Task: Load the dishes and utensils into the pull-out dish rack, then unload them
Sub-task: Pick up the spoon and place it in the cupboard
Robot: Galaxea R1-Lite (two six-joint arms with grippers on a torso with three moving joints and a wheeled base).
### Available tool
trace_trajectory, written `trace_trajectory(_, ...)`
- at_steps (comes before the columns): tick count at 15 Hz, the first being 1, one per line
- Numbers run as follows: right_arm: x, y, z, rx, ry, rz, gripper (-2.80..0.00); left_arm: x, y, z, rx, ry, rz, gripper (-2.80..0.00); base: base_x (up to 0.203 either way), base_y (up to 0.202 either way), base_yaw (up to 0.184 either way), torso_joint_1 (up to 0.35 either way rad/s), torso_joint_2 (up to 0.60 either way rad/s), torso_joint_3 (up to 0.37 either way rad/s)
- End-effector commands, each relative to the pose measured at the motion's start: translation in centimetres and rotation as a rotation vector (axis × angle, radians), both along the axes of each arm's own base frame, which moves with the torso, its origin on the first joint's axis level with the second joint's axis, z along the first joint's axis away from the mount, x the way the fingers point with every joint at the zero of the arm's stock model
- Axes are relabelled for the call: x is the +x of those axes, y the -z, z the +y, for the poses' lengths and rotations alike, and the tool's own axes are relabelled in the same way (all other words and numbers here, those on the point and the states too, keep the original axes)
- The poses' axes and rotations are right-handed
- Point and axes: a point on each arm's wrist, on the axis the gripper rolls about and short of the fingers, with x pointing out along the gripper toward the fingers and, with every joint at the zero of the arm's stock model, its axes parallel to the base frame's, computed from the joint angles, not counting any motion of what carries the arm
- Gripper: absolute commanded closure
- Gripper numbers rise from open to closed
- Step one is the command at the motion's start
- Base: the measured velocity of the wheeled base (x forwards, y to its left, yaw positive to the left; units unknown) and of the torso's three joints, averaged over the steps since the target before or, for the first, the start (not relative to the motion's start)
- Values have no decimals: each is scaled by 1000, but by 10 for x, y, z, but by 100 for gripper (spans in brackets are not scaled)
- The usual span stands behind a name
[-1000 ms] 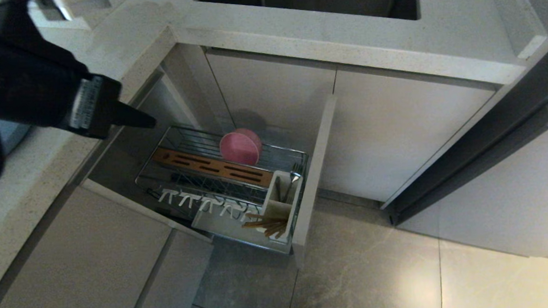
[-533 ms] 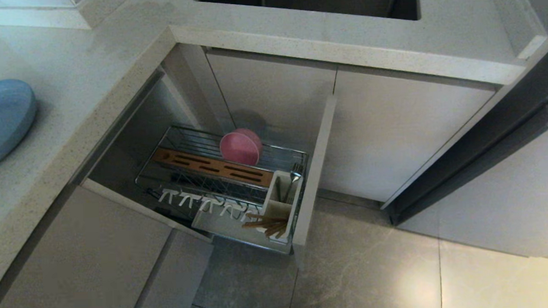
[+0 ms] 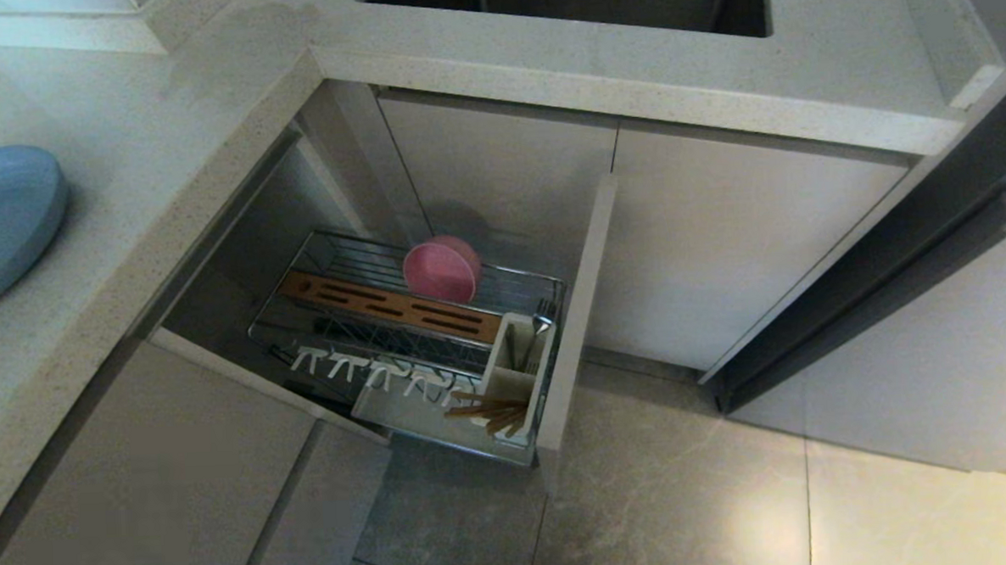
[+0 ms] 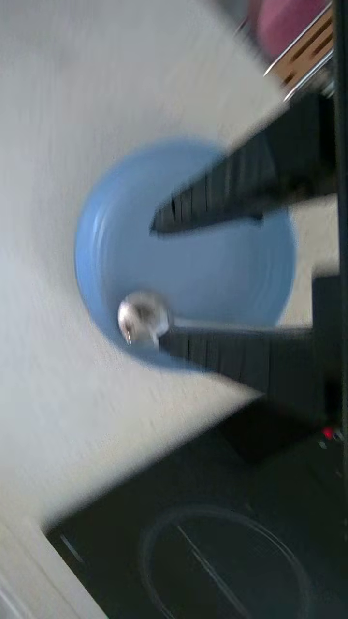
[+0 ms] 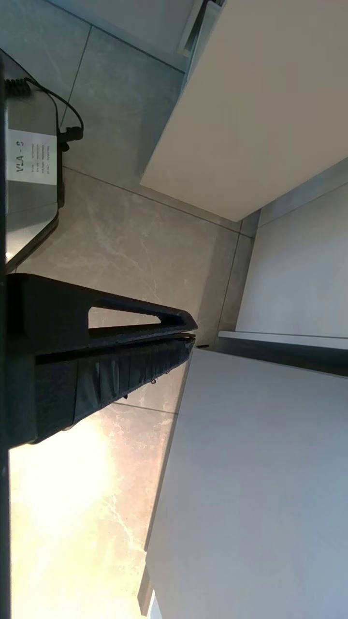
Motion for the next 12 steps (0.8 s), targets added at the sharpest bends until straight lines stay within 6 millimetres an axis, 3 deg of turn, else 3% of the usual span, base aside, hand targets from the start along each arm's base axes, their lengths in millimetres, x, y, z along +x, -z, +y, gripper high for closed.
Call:
trace_trajectory(1,0,0,0,0,0,-1,0,13,8,16,-40,-53,40,-280,0,0,0,0,0,0)
trace_trajectory(12,0,0,0,0,0,-1,0,64,57,53,-323,-19,138,-280,0,0,0,0,0,0)
